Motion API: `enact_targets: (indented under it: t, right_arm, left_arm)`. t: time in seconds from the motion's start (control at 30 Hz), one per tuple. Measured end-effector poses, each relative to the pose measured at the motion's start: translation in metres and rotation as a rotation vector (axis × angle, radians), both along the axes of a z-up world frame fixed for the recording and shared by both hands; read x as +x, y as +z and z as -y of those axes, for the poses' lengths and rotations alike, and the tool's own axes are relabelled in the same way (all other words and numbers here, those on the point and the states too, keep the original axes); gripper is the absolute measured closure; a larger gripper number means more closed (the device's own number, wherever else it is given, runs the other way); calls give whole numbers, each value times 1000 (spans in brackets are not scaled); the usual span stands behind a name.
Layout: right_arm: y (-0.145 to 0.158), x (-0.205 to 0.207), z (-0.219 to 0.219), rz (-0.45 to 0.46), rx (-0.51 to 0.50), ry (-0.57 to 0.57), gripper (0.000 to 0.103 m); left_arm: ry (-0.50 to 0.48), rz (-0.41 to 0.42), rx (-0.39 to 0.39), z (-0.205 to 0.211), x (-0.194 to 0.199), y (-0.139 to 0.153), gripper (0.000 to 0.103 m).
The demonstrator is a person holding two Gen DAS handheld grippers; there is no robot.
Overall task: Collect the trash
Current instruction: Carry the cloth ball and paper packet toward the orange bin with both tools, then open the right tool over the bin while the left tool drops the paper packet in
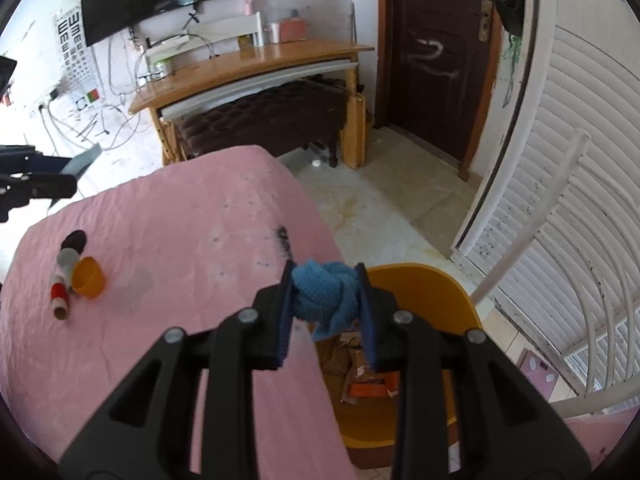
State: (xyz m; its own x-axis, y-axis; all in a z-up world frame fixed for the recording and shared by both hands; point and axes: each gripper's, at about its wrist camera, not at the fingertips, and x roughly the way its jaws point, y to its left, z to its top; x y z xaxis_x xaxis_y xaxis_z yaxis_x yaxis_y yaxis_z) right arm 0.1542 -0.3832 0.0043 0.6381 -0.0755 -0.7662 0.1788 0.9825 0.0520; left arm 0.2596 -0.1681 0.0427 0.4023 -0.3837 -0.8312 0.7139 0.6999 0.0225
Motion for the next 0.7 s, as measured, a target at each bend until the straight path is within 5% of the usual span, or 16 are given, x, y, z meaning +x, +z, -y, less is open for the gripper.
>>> enact_targets:
  t: [0.7]
  right_arm:
    - [-68, 5, 90, -101, 98, -99, 75]
  left_arm:
    - [-183, -120, 51, 177, -9, -40, 58]
